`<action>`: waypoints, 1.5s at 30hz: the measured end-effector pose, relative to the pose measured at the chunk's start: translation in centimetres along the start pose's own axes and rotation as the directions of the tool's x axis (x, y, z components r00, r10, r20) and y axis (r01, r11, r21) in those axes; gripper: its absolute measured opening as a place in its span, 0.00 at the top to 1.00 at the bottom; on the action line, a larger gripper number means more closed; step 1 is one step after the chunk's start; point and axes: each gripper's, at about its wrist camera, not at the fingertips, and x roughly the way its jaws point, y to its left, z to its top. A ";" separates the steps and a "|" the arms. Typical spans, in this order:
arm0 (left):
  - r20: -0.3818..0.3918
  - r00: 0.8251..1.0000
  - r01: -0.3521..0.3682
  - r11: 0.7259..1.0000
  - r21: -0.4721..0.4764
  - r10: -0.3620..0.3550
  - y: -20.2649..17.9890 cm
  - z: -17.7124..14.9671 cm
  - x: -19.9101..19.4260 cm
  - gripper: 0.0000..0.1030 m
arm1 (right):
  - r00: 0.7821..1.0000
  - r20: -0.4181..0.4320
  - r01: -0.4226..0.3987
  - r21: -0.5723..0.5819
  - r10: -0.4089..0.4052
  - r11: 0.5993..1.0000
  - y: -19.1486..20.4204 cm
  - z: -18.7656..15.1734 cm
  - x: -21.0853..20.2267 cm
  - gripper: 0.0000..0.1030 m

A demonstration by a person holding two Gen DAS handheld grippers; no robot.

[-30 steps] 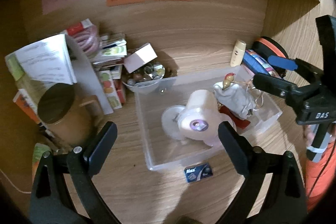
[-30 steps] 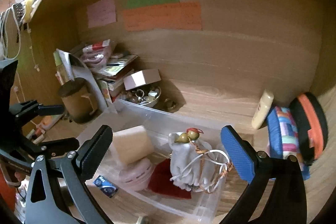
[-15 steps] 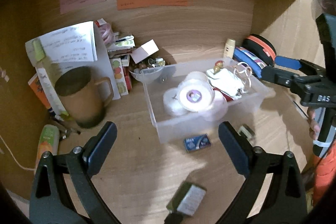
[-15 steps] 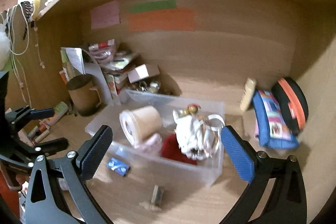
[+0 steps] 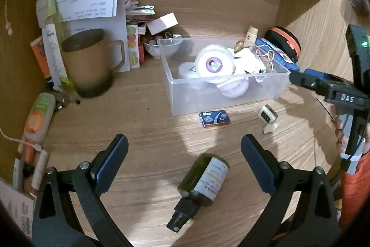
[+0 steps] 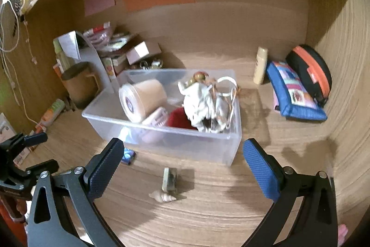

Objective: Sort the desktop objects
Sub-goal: 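Move both open grippers back toward the remaining desk items, then grasp the dark green spray bottle with the left gripper while the right gripper grasps the small glass vial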

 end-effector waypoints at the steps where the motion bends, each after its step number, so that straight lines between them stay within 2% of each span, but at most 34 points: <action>1: 0.004 1.000 -0.002 1.000 0.005 0.002 -0.1 -0.4 0.0 0.04 | 1.000 -0.015 0.007 -0.005 -0.007 1.000 0.0 -0.3 0.5 0.00; 5: 0.005 0.999 0.037 0.999 0.030 -0.038 -0.5 -1.6 0.1 0.04 | 0.996 -0.089 0.003 -0.034 -0.006 0.999 0.4 -1.6 2.5 0.02; 9: 0.001 0.999 0.044 0.999 0.029 -0.044 -0.6 -2.5 0.3 0.04 | 0.993 -0.118 -0.002 -0.055 -0.005 0.998 0.8 -2.5 3.5 0.04; 11: -0.017 0.998 0.054 0.998 0.016 -0.054 -0.4 -2.8 0.7 0.09 | 0.990 -0.137 -0.024 -0.053 0.016 0.998 0.9 -2.7 4.0 0.12; 13: -0.045 0.997 0.062 0.998 0.005 -0.062 -0.2 -3.1 1.2 0.23 | 0.986 -0.163 -0.046 -0.050 0.038 0.998 1.0 -2.8 4.6 0.17; 18: -0.068 0.994 0.081 0.996 -0.029 -0.083 0.4 -3.7 1.8 0.24 | 0.980 -0.196 -0.058 -0.066 0.044 0.996 1.5 -3.0 5.6 0.30; 22: -0.088 0.993 0.078 0.997 -0.019 -0.079 0.0 -3.8 2.1 0.26 | 0.974 -0.222 -0.069 -0.086 0.049 0.994 1.8 -3.2 6.3 0.43; 27: -0.116 0.990 0.081 0.996 -0.035 -0.084 -0.1 -3.7 3.1 0.28 | 0.971 -0.236 -0.065 -0.097 0.040 0.993 2.1 -3.3 6.9 0.51; 28: -0.122 0.989 0.079 0.996 -0.040 -0.083 -0.1 -3.6 3.3 0.32 | 0.971 -0.237 -0.061 -0.097 0.036 0.993 2.1 -3.3 7.0 0.53; 32: -0.130 0.988 0.080 0.996 -0.051 -0.086 -0.3 -3.6 3.7 0.40 | 0.964 -0.264 -0.059 -0.094 0.032 0.994 1.9 -3.5 7.6 0.69; 36: -0.123 0.988 0.086 0.994 -0.060 -0.093 -0.3 -3.6 3.9 0.43 | 0.966 -0.257 -0.056 -0.076 0.035 0.995 1.4 -3.7 7.5 0.74; 38: -0.119 0.989 0.076 0.995 -0.062 -0.083 -0.3 -3.6 4.0 0.51 | 0.968 -0.250 -0.055 -0.077 0.035 0.995 1.3 -3.7 7.5 0.80; 40: -0.113 0.988 0.101 0.993 -0.064 -0.108 -0.4 -3.6 4.0 0.58 | 0.968 -0.247 -0.063 -0.078 0.042 0.995 1.2 -3.8 7.3 0.84; 45: -0.109 0.987 0.109 0.992 -0.068 -0.116 -0.5 -3.6 4.1 0.60 | 0.971 -0.237 -0.061 -0.076 0.042 0.995 1.1 -3.7 7.0 0.86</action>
